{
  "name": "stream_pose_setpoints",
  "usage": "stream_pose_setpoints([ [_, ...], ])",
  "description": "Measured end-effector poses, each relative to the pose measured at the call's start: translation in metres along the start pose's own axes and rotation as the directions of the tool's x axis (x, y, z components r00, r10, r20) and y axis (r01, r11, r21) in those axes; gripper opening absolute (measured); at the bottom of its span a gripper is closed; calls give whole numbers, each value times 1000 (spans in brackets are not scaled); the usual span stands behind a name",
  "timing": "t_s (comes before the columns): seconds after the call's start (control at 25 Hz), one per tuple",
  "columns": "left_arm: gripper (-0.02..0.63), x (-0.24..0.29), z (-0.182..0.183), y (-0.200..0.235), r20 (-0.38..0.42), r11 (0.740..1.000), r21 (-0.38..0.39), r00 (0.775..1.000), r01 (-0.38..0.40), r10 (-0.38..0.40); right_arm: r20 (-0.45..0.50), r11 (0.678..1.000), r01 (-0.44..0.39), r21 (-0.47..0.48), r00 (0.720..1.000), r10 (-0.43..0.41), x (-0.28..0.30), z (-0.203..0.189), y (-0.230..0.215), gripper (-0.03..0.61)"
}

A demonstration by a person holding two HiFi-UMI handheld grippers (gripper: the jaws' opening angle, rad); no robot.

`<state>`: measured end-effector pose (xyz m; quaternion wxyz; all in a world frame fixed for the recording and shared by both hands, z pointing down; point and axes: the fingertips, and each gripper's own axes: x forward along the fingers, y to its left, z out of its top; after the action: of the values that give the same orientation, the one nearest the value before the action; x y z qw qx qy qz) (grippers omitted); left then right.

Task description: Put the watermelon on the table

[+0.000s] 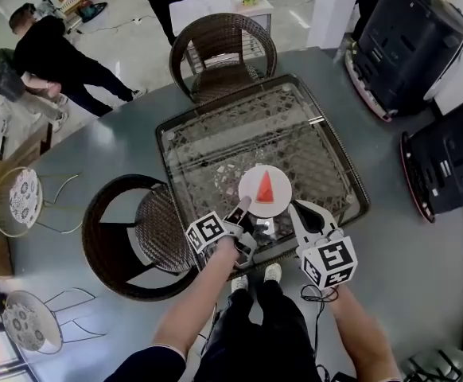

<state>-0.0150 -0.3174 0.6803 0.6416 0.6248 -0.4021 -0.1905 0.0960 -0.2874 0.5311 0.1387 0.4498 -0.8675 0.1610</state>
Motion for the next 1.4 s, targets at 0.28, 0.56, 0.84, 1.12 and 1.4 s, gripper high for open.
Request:
stream_pose_setpoints([
  [0.28, 14, 5, -4, 27, 13, 999, -27, 999, -45, 45, -25, 1000, -9, 9, 1000, 9, -1, -18, 1, 0],
  [0.56, 14, 11, -8, 47, 8, 993, -40, 994, -107, 107, -31, 1000, -10, 19, 999, 10, 5, -26, -9, 0],
  [0.84, 12, 9, -11, 53, 4, 990, -54, 991, -131, 131, -34, 1000, -9, 21, 999, 10, 6, -26, -7, 0],
  [1.12, 12, 7, -15, 56, -3, 986, -64, 988, -151, 151, -36, 1000, -5, 20, 999, 6, 2, -27, -5, 0],
  [1.4, 12, 4, -19, 58, 6, 980, -73, 982, -185, 186, -35, 1000, -3, 18, 999, 4, -3, -28, 0, 0],
])
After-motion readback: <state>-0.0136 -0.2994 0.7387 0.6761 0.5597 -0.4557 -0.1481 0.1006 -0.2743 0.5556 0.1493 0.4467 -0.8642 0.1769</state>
